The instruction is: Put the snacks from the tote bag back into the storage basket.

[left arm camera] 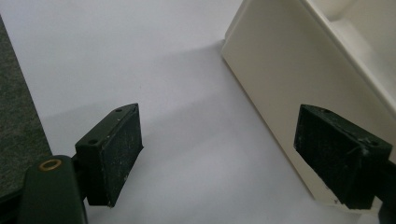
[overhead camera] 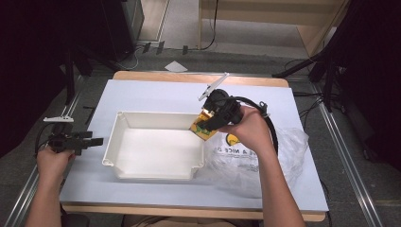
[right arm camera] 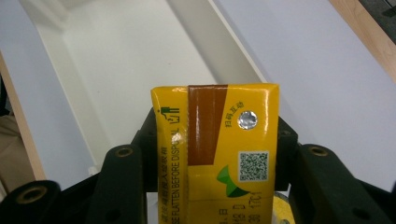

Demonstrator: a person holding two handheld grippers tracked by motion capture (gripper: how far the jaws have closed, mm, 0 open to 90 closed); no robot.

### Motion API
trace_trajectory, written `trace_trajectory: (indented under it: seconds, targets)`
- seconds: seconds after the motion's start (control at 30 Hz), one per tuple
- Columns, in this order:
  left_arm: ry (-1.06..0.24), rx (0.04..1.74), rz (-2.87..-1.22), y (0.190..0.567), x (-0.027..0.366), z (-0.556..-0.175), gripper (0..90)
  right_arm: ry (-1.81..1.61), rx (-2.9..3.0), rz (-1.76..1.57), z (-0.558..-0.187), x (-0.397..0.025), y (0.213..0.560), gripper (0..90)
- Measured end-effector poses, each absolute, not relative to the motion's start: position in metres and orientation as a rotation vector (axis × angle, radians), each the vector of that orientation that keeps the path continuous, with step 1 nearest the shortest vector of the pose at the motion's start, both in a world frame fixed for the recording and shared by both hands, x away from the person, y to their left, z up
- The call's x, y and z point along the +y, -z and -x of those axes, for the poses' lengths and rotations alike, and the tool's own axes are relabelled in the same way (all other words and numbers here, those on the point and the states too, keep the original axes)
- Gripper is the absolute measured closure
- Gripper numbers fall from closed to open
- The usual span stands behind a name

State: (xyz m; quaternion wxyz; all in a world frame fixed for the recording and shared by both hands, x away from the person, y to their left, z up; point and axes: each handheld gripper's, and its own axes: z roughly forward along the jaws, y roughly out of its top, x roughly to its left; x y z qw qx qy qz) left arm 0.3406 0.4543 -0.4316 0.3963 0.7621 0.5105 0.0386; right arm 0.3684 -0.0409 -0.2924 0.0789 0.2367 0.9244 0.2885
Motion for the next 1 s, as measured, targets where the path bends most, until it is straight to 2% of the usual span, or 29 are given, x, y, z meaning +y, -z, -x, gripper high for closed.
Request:
trace_trajectory:
  seconds: [1.0]
  targets:
    - [-0.106,1.299,-1.927,0.432,0.456,-0.339,16.2,-0.881,2.81,-0.636,-0.375,-0.006,0.304,54.6]
